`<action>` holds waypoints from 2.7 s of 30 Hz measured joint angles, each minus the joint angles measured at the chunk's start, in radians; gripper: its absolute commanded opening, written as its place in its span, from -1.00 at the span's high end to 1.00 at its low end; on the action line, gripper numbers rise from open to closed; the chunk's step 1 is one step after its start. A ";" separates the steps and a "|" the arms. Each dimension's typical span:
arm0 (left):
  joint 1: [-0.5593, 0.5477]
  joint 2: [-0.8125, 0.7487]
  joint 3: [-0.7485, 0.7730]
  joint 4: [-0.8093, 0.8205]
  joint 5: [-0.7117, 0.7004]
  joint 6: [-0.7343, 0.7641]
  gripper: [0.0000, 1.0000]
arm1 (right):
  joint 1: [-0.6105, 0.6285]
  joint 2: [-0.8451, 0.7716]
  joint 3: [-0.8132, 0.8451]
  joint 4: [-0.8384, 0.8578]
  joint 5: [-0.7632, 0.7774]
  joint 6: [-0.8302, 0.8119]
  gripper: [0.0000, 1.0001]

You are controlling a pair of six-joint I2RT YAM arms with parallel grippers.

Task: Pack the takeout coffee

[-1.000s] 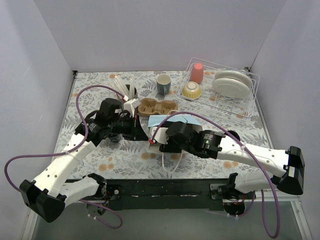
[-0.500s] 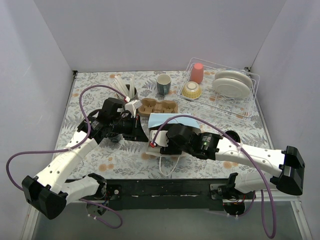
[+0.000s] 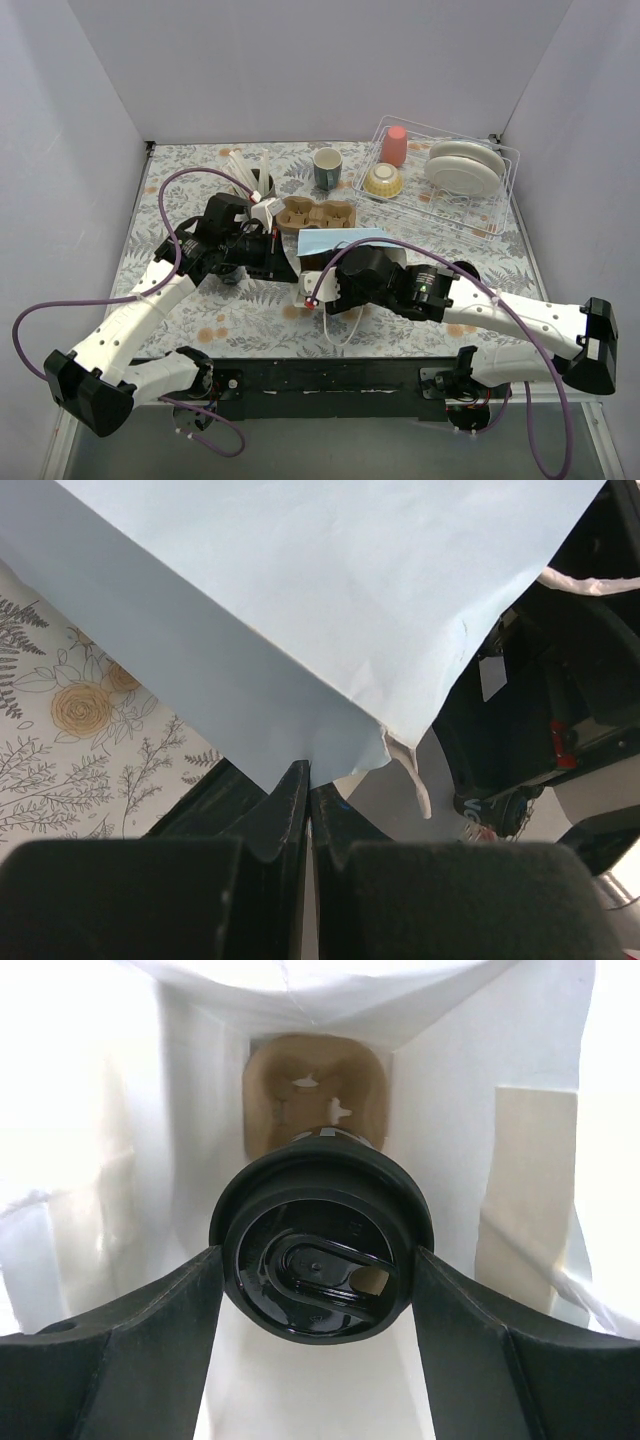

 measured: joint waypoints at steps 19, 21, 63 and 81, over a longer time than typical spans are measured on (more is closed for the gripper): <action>0.000 0.000 0.000 0.029 0.033 -0.008 1.00 | -0.011 0.092 -0.027 0.031 0.050 -0.129 0.52; 0.000 -0.001 -0.002 0.029 0.034 -0.010 1.00 | -0.013 0.097 -0.044 0.048 0.054 -0.131 0.51; 0.000 -0.010 -0.051 0.045 0.065 -0.048 1.00 | -0.177 0.011 -0.117 0.063 0.010 -0.243 0.57; 0.000 -0.010 -0.051 0.058 0.074 -0.044 1.00 | -0.229 0.070 -0.163 0.133 -0.075 -0.303 0.59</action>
